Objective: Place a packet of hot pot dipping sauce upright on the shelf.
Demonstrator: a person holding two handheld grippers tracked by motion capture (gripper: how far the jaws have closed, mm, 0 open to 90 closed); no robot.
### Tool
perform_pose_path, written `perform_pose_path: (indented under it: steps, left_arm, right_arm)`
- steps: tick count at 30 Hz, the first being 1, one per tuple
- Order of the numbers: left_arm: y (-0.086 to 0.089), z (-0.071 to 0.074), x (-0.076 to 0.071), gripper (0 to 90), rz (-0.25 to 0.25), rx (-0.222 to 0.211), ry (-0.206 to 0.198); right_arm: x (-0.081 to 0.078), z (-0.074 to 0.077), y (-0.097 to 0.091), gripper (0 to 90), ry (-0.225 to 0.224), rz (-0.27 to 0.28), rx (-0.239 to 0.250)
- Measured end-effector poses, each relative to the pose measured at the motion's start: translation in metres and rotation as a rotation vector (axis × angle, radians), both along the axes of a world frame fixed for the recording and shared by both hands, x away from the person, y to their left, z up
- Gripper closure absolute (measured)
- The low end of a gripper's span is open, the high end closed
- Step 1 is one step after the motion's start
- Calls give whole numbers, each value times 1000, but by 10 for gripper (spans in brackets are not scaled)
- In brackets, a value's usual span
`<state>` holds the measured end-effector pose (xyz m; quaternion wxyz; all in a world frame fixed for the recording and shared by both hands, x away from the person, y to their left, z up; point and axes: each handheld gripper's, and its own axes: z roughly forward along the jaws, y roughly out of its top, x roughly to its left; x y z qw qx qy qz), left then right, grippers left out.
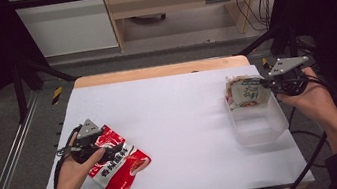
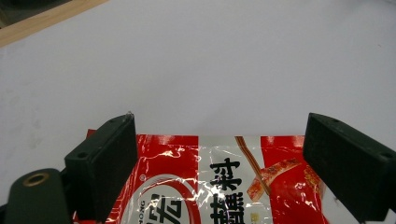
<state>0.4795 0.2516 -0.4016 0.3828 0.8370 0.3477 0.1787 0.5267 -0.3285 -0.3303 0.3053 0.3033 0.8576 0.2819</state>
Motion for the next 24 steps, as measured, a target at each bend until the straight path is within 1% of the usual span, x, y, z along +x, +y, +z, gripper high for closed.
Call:
perform_pose_path:
  steps: [2, 7, 8, 9, 11, 13, 16, 17, 20, 24]
  left_arm:
    - [-1, 0, 0, 105, -6, 3, 2]
    - [-1, 0, 0, 107, -8, 2, 1]
    - [-1, 0, 0, 107, -8, 3, 2]
    - [-1, -1, 0, 108, -8, 3, 2]
    - [-1, -1, 0, 108, -7, 3, 3]
    - [-1, -1, 0, 108, -8, 5, 4]
    - [0, -1, 0, 108, -5, 4, 3]
    - [0, -1, 0, 108, -6, 4, 3]
    - [0, -1, 0, 107, -7, 3, 2]
    - [1, -1, 0, 107, -3, 2, 2]
  right_arm:
    - [2, -3, 1, 900, 12, 4, -7]
    - [9, -13, 3, 900, 39, -3, 2]
    - [10, -15, 3, 900, 36, -6, 2]
    - [12, -16, 2, 900, 32, -22, 18]
    - [15, -17, -1, 898, 32, -34, 39]
    - [18, -18, -2, 895, 34, -53, 36]
    - [20, -19, -3, 885, 34, -68, 56]
    - [21, -19, -4, 881, 36, -71, 54]
    - [21, -19, -5, 841, 36, -82, 66]
    - [19, -18, -5, 711, 32, -101, 70]
